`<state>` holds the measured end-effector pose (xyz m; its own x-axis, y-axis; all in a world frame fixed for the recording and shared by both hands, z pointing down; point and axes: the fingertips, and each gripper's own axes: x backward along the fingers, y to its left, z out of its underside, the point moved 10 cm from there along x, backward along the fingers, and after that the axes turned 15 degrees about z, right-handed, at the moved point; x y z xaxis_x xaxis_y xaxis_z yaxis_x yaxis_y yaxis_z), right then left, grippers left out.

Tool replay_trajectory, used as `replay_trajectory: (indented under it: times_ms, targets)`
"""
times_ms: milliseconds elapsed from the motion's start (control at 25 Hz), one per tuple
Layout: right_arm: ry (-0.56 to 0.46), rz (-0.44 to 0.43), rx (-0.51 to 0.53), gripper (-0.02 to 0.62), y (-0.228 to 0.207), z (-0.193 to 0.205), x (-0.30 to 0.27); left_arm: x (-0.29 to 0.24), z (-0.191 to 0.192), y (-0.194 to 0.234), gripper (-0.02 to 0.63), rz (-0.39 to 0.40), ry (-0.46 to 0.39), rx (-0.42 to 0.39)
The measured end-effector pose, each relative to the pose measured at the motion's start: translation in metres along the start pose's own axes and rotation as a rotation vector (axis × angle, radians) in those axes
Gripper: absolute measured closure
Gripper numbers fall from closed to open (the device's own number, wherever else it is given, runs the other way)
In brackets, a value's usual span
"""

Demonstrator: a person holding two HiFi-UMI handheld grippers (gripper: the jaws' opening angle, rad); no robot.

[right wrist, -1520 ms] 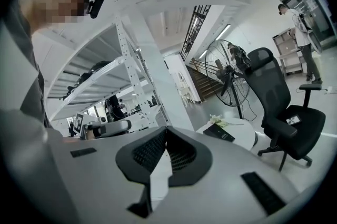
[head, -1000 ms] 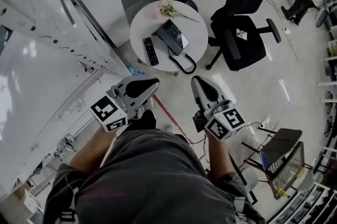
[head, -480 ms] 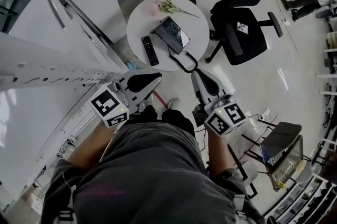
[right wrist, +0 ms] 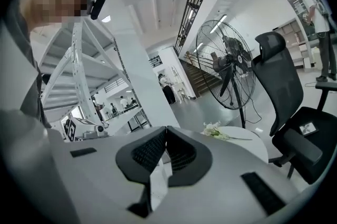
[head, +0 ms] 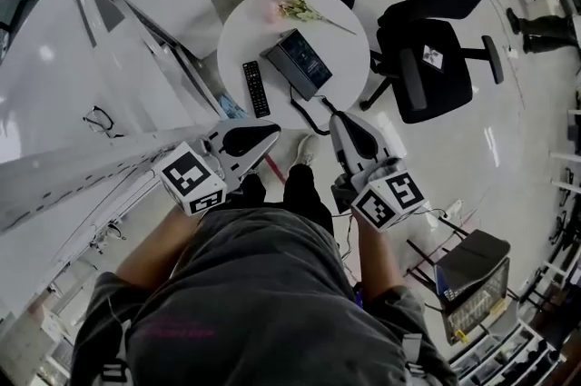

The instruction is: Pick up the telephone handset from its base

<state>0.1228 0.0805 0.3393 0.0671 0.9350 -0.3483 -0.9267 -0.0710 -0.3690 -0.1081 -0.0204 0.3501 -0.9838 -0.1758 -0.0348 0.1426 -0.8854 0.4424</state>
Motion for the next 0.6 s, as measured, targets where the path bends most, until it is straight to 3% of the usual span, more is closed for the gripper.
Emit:
replay_trajectory:
  times_ms: [600]
  targets:
    - [0.233,-0.184,0.062,0.575,-0.09,-0.017,-0.108,-0.061,0.049,0.101,0.592,-0.294,0.015,0.155]
